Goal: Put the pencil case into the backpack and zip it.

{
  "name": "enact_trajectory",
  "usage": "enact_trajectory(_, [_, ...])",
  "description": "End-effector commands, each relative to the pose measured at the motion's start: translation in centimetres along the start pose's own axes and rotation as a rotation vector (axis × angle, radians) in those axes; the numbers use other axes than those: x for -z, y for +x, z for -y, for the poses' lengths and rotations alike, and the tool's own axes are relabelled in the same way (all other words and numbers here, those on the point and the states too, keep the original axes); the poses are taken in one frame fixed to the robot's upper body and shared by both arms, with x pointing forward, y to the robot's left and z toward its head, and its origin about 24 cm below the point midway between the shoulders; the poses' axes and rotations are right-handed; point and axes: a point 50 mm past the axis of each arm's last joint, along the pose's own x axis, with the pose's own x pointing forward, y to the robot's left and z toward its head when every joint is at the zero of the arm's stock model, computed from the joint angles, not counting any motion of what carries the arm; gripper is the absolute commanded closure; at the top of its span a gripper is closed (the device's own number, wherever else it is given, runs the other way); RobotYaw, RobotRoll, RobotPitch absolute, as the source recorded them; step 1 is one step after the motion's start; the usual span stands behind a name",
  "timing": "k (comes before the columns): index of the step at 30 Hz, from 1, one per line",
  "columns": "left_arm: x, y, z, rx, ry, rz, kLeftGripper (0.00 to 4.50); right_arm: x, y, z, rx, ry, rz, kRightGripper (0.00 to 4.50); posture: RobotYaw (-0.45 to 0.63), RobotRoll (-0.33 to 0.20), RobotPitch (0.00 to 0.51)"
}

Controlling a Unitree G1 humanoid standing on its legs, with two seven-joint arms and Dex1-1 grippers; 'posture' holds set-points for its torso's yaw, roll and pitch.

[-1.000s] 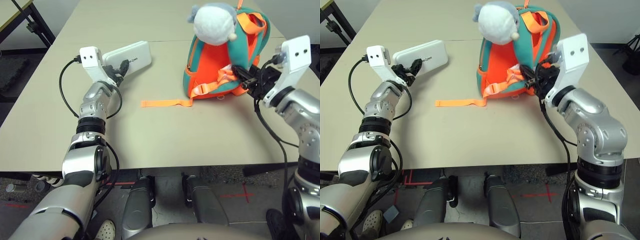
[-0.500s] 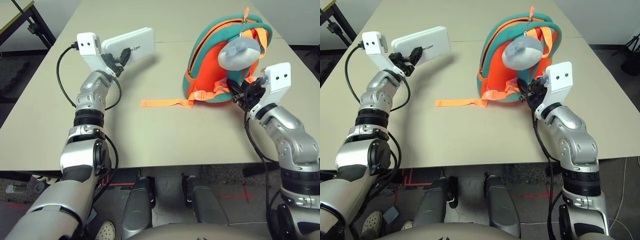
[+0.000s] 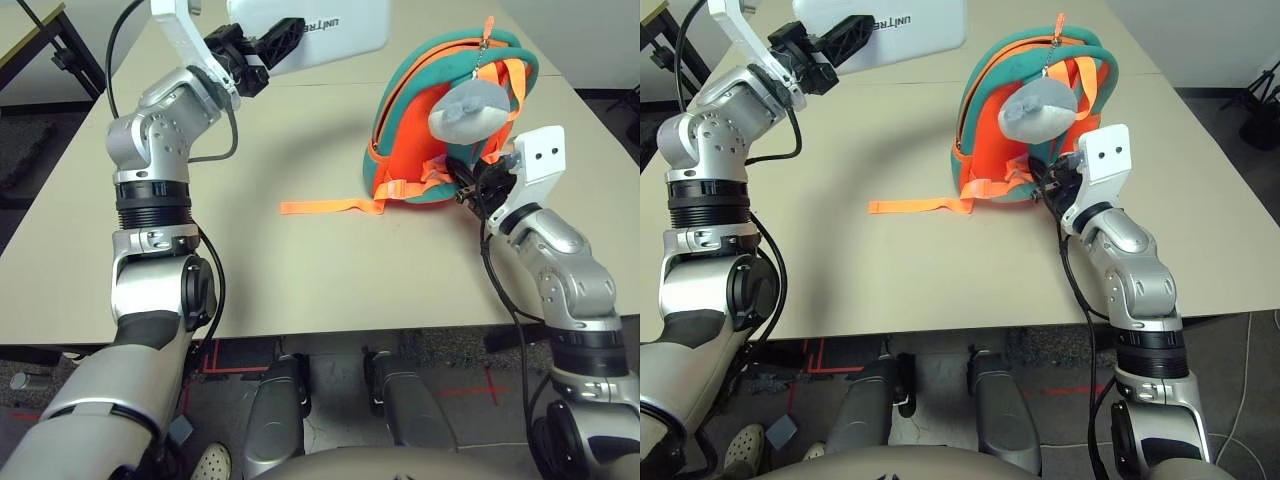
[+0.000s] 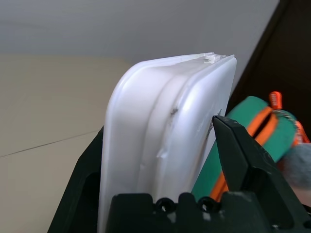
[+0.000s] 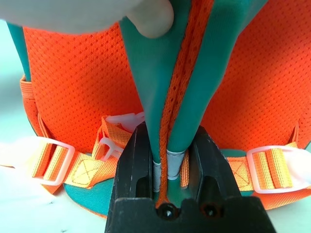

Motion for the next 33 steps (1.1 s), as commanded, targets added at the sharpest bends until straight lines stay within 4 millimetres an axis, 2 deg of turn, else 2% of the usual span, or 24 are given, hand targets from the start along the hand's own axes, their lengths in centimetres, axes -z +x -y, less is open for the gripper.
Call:
enact_trajectory(1, [-1.0, 0.1, 1.5, 0.072, 0.021, 0.010, 1.26, 1.9, -0.1, 0.0, 0.000, 0.007, -0.089, 3.71, -0.12, 0.000, 0.177])
enact_trajectory(14, [-0.1, -0.2, 1.6, 0.110, 0.004, -0.038, 1.26, 2.2, -0.1, 0.1, 0.003, 0.003, -0.102, 3.71, -0.12, 0.000, 0.184])
enact_trajectory(25, [-0.5, -0.4, 2.0, 0.147, -0.005, -0.041, 1.26, 2.4, -0.1, 0.0, 0.000, 0.003, -0.106, 3.71, -0.12, 0.000, 0.177])
enact_trajectory(33, [0.3, -0.7, 2.2, 0.171, -0.023, -0.065, 1.26, 2.7, -0.1, -0.1, -0.005, 0.000, -0.110, 3.71, -0.12, 0.000, 0.172])
